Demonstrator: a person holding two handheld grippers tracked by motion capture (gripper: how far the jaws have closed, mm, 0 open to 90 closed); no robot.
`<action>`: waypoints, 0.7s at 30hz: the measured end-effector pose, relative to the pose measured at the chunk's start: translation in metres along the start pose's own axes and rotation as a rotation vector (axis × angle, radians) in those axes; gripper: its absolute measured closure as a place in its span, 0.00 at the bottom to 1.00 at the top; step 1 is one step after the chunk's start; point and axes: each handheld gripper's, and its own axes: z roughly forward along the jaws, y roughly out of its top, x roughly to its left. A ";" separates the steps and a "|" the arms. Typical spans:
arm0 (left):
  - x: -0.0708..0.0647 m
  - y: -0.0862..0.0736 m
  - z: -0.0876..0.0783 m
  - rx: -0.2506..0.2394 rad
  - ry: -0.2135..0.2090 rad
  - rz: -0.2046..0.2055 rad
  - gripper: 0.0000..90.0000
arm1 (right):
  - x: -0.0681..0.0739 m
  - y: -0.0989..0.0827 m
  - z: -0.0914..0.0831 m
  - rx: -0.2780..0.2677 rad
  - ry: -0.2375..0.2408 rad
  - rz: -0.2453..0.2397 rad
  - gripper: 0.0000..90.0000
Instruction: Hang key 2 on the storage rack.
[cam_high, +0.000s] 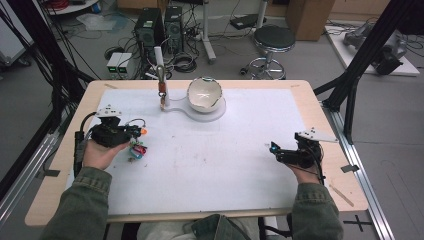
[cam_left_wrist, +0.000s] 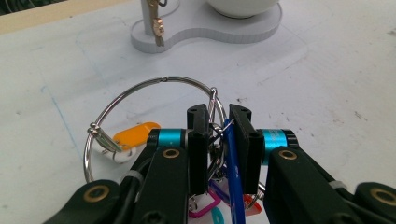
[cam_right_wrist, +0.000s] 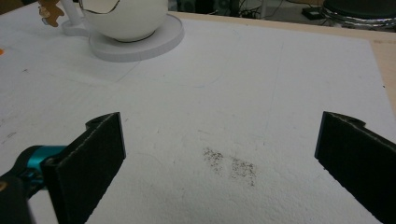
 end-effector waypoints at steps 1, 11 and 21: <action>0.001 0.001 -0.001 0.001 -0.001 -0.004 0.87 | 0.000 0.000 0.000 0.000 0.000 0.000 0.01; 0.014 0.019 -0.009 -0.007 0.033 -0.037 0.87 | -0.001 0.000 0.000 0.001 -0.001 0.006 0.01; 0.022 0.042 -0.013 -0.020 0.080 -0.058 0.87 | -0.001 0.000 0.000 0.000 -0.001 0.008 0.01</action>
